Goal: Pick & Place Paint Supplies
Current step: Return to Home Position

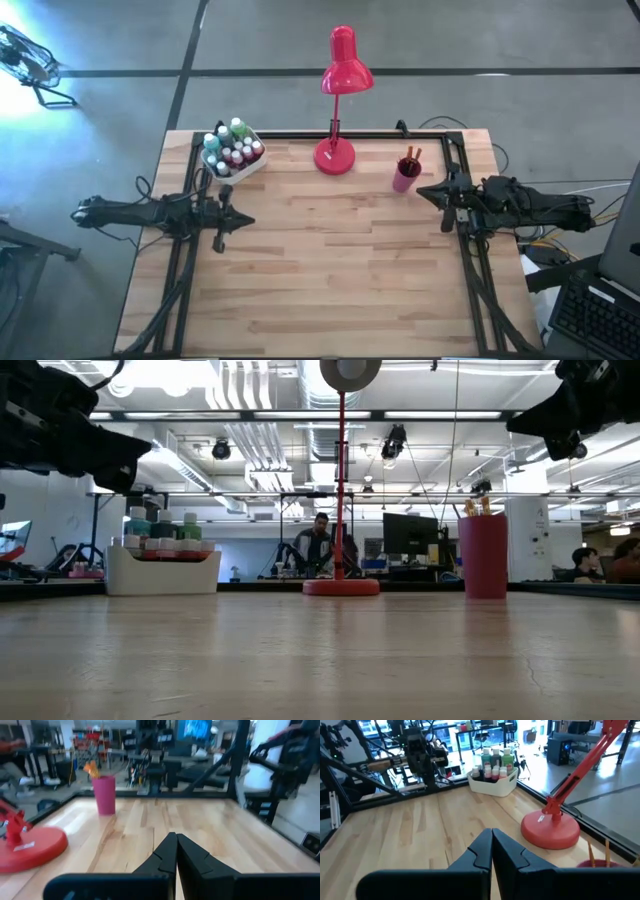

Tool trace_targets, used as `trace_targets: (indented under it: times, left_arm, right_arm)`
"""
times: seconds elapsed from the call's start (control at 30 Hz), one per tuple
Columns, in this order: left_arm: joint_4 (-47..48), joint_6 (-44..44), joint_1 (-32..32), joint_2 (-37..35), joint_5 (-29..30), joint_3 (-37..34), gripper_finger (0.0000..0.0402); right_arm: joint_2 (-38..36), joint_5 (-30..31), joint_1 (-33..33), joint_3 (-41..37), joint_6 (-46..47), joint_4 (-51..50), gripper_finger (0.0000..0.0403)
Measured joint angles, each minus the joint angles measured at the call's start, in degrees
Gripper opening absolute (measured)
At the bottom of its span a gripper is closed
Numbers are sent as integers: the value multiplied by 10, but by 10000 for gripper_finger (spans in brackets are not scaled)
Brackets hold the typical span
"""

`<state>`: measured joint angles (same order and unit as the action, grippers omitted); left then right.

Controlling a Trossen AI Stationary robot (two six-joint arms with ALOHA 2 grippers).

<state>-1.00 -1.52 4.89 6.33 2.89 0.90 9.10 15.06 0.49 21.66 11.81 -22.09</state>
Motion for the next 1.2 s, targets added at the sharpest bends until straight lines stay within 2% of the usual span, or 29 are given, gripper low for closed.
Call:
trace_targets:
  times: [0.27, 0.83, 1.2]
  left_arm:
    - [-1, 0, 0, -63, -5, -4, 10]
    - [-5, 0, 0, -63, -3, -5, 10]
    - [-5, 0, 0, -63, -3, -5, 10]
  right_arm:
    - [-4, 0, 0, -23, 0, 0, 9]
    - [-90, 1, 0, -84, 0, 0, 9]
    - [-91, 1, 0, -138, 0, 1, 9]
